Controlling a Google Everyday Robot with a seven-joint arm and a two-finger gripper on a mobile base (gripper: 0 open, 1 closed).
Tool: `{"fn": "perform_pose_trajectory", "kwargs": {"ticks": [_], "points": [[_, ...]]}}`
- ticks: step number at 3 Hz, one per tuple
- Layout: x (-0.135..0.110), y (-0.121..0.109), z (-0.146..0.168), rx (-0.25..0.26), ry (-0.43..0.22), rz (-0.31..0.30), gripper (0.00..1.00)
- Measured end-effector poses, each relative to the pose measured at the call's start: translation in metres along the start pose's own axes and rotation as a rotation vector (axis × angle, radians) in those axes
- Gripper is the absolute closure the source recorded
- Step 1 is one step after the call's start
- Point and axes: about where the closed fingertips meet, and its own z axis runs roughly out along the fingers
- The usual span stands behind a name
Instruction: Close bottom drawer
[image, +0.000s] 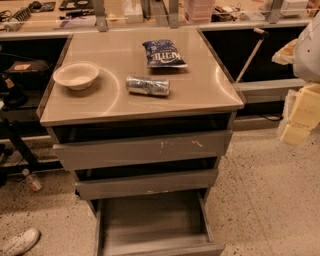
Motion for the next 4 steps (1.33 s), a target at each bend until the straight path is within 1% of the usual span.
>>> {"fn": "perform_pose_trajectory", "kwargs": {"ticks": [1, 2, 4], "points": [[0.0, 0.0, 0.0, 0.0, 0.0, 0.0, 0.0], [0.0, 0.0, 0.0, 0.0, 0.0, 0.0, 0.17], [0.0, 0.0, 0.0, 0.0, 0.0, 0.0, 0.64]]}}
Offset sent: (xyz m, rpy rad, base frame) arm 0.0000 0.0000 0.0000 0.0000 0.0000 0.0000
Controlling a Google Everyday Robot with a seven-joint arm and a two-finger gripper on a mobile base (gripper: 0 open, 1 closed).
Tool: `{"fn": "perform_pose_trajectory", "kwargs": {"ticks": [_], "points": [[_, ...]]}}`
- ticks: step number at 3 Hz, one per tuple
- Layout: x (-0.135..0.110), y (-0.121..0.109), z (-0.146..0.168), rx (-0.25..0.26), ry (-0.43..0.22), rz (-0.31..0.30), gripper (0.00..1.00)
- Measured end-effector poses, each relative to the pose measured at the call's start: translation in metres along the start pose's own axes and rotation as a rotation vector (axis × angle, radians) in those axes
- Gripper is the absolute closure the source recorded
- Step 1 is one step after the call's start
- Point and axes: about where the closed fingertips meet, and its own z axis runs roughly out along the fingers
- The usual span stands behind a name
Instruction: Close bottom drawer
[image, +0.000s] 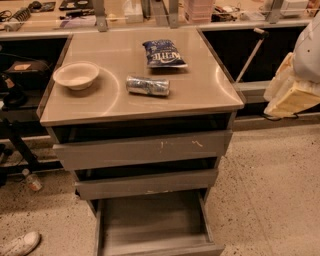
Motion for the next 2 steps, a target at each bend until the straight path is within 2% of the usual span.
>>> {"fn": "perform_pose_trajectory", "kwargs": {"ticks": [1, 2], "points": [[0.0, 0.0, 0.0, 0.0, 0.0, 0.0, 0.87], [0.0055, 0.0027, 0.0017, 0.008, 0.0, 0.006, 1.0]]}}
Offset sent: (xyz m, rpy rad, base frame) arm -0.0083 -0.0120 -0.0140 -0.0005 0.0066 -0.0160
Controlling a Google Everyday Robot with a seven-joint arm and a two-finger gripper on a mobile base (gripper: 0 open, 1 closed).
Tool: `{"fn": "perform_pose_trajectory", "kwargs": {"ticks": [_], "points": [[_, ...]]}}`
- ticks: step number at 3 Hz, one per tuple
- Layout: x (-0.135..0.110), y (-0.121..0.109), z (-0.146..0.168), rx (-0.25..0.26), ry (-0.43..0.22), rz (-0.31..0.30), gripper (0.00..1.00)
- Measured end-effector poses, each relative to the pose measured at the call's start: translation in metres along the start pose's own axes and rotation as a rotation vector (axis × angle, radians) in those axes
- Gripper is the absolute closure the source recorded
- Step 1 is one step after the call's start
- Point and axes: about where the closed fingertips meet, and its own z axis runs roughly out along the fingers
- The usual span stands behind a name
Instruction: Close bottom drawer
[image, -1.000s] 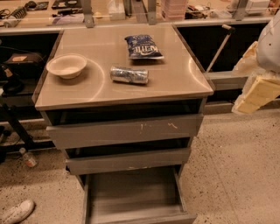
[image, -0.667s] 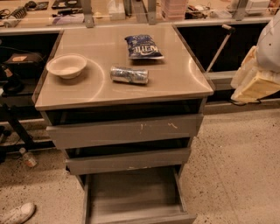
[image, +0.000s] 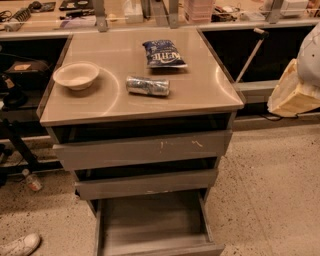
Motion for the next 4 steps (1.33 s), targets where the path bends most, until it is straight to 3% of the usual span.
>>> {"fn": "perform_pose_trajectory", "kwargs": {"ticks": [1, 2, 3, 4], "points": [[0.015, 0.024, 0.016, 0.006, 0.025, 0.026, 1.0], [0.039, 0.065, 0.062, -0.059, 0.062, 0.076, 1.0], [0.065, 0.111, 0.131, -0.159, 0.077, 0.14, 1.0], [0.094, 0.165, 0.209, -0.299, 0.117, 0.202, 1.0]]}}
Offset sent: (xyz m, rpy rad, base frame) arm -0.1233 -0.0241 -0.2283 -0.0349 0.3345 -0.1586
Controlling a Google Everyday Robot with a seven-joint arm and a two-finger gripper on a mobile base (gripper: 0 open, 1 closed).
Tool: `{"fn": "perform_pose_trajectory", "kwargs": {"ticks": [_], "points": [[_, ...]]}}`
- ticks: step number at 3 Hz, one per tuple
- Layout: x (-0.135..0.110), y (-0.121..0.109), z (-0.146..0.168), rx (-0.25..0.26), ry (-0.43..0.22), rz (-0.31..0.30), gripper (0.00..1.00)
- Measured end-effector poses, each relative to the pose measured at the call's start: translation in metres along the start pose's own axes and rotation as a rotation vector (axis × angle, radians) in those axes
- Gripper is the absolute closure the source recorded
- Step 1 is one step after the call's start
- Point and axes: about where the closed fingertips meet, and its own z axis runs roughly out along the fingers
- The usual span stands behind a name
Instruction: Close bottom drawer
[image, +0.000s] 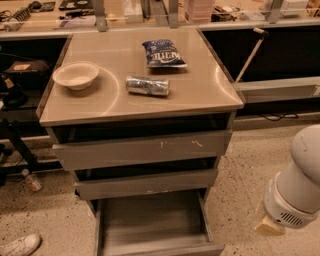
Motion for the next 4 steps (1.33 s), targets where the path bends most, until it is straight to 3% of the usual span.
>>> {"fn": "perform_pose_trajectory", "kwargs": {"ticks": [2, 3, 4], "points": [[-0.001, 0.0, -0.007, 0.01, 0.0, -0.005, 1.0], [0.008, 0.009, 0.044, -0.053, -0.001, 0.025, 1.0], [0.024, 0.02, 0.142, -0.161, 0.002, 0.084, 1.0]]}}
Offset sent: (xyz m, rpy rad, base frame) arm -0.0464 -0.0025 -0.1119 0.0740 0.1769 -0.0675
